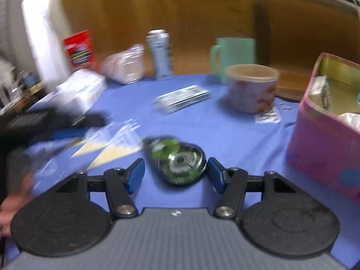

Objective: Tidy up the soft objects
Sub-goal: 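Reach the right gripper to the green correction-tape roller and grasp it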

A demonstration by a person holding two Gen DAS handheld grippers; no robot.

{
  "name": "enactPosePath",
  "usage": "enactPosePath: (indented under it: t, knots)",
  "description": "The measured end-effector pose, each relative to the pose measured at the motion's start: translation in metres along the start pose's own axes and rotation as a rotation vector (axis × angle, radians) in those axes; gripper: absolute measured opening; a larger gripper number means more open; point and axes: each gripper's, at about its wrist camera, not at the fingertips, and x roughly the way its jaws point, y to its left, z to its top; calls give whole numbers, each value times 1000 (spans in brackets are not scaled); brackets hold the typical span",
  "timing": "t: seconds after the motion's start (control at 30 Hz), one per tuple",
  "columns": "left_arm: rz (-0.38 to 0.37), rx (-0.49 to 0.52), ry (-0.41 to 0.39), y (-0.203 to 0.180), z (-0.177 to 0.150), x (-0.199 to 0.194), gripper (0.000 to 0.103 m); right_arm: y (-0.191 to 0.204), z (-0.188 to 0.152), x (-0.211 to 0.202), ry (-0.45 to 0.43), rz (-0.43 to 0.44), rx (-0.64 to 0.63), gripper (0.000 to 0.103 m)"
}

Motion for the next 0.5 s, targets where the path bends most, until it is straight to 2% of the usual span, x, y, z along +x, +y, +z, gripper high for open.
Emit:
enactPosePath:
  t: [0.1,0.23,0.37,0.5]
  knots:
    - [-6,-21,6,4,1,0,95,18,-11,-15,-33,27,-79,65]
    - [-10,-40,5,8,1,-1,95,19,-7,-19,-61,3,-160,82]
    - [-16,-39,5,7,1,-1,95,5,6,-9,-39,10,-193,91]
    - [-29,-34,10,6,1,-1,95,3,12,5,8,24,-217,92]
